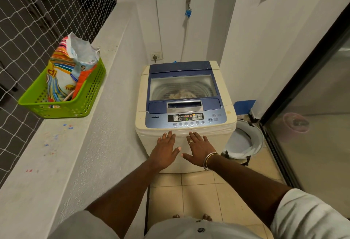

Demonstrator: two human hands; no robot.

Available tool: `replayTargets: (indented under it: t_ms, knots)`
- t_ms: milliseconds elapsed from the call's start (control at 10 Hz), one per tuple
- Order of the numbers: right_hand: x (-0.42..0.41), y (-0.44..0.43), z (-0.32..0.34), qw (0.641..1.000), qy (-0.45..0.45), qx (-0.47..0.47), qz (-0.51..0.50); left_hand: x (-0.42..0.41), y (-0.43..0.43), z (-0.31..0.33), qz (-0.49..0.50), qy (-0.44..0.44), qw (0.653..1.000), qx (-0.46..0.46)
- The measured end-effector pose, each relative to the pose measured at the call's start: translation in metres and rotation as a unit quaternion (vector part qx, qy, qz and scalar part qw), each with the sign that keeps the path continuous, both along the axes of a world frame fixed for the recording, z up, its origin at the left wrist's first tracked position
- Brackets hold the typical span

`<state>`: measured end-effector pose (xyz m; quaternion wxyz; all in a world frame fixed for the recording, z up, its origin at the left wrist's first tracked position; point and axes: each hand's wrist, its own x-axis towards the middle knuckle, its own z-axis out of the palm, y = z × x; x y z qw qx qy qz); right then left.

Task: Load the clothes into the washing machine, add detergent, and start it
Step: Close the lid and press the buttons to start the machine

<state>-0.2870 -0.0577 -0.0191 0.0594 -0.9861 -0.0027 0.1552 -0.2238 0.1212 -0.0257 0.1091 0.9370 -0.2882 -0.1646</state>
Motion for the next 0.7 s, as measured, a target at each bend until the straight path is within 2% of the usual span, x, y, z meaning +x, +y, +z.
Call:
replayTargets:
  t_ms: [300, 700]
  knots:
    - [0.029, 0.008, 0.012, 1.0, 0.013, -0.006, 0.021, 0.0, 0.007, 0.0, 0.016, 0.001, 1.0, 0.004]
    - [0.069, 0.02, 0.01, 0.996, 0.073, -0.045, 0.024, 0.01, 0.021, 0.007, 0.05, 0.001, 0.999, -0.018]
